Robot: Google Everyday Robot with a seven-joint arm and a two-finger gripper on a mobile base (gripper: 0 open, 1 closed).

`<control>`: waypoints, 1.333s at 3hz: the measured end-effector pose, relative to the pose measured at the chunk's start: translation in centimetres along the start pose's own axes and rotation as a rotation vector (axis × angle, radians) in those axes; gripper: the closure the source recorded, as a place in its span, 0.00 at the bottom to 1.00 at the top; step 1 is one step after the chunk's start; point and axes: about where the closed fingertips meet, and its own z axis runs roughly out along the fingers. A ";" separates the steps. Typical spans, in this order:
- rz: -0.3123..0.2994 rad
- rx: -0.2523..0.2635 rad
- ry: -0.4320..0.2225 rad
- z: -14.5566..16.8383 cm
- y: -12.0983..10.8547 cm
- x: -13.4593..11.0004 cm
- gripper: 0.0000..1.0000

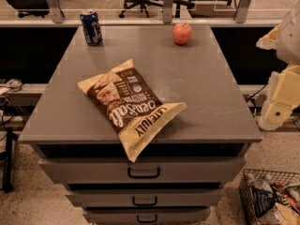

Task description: Knock pepsi can over

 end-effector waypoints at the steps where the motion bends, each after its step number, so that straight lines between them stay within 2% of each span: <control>1: 0.000 0.000 0.000 0.0 0.0 0.0 0.00; 2: -0.025 0.003 -0.083 2.5 -2.6 -2.2 0.00; 3: -0.063 0.027 -0.211 5.7 -7.1 -7.0 0.00; 4: -0.114 0.067 -0.342 8.2 -11.6 -13.6 0.00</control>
Offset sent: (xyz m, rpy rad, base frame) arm 0.1079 0.0506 -0.0368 0.2066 -0.0716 0.1299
